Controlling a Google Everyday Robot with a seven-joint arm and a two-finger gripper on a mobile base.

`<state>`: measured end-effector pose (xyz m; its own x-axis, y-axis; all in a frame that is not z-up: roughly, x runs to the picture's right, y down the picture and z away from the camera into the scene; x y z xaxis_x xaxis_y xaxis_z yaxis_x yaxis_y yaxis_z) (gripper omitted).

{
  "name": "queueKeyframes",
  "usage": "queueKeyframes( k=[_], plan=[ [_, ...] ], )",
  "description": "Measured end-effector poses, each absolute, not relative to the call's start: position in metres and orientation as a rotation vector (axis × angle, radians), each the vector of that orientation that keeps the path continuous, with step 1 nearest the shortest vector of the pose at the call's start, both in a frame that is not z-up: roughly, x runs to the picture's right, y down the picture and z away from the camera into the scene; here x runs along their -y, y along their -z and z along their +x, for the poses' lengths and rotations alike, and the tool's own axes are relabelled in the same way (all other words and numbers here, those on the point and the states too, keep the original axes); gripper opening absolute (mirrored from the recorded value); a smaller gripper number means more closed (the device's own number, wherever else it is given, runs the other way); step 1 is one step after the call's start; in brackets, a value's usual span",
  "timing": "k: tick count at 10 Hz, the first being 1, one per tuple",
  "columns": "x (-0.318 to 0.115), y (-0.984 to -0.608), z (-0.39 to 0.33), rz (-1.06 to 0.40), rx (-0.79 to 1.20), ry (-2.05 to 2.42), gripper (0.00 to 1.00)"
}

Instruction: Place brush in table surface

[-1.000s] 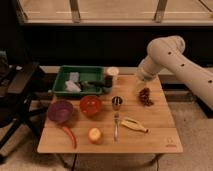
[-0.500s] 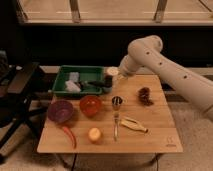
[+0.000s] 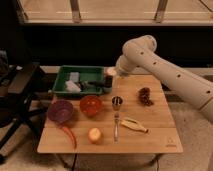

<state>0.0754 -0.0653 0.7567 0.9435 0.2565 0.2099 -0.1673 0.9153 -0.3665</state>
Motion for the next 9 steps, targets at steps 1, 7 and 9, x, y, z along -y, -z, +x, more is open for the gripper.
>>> queueKeyframes(
  k=[1,7,9],
  plan=[
    [0.067,-0.763,0.073,-0.349,0.274,-0.22,0.65],
    [0.097,-0.843,0.002,-0.371,0.388,-0.222,0.65],
    [0.092,-0.865,-0.005,-0.401,0.376,-0.209,0.65]
  ],
)
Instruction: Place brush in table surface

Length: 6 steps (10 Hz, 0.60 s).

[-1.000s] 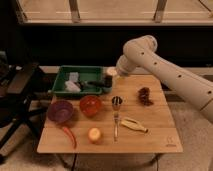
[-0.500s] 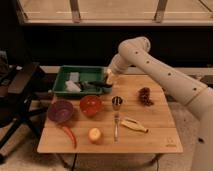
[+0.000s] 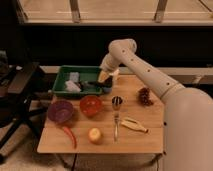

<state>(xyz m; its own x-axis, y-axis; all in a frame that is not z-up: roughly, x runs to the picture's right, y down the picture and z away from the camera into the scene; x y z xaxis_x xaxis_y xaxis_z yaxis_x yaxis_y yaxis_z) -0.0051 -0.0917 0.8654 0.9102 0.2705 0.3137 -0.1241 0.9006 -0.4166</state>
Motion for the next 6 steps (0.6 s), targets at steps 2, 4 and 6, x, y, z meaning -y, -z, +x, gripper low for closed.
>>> queueKeyframes(
  k=[2,4,6],
  plan=[
    [0.092,-0.877,-0.013,-0.417,0.37,-0.189,0.65],
    [0.086,-0.89,-0.025,-0.45,0.377,-0.182,0.65],
    [0.085,-0.89,-0.024,-0.45,0.382,-0.188,0.65]
  ],
)
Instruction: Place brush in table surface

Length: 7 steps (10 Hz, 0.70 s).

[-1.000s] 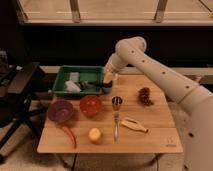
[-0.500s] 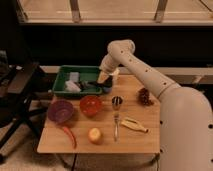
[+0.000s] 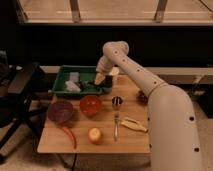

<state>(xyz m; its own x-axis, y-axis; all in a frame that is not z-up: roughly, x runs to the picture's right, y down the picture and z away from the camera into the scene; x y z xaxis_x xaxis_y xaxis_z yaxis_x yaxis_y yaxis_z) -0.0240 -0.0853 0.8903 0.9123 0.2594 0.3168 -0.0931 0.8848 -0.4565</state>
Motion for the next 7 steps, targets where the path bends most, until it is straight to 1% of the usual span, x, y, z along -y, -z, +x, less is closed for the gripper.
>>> queueKeyframes(
  k=[4,7],
  plan=[
    [0.086,-0.892,-0.026,-0.448,0.39,-0.195,0.65],
    [0.083,-0.909,-0.022,-0.447,0.381,-0.231,0.65]
  ],
)
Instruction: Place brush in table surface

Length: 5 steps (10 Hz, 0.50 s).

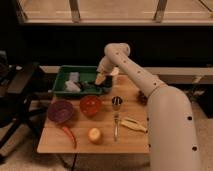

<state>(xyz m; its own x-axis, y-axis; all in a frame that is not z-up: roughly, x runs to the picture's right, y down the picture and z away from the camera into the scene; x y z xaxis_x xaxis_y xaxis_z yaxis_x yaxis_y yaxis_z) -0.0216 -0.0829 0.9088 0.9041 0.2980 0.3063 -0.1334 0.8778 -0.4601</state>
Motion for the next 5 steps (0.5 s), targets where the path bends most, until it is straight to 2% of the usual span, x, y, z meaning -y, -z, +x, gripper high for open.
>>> queueKeyframes(
  k=[5],
  plan=[
    [0.069,-0.939,-0.032,-0.467,0.353,-0.217,0.65]
  ],
)
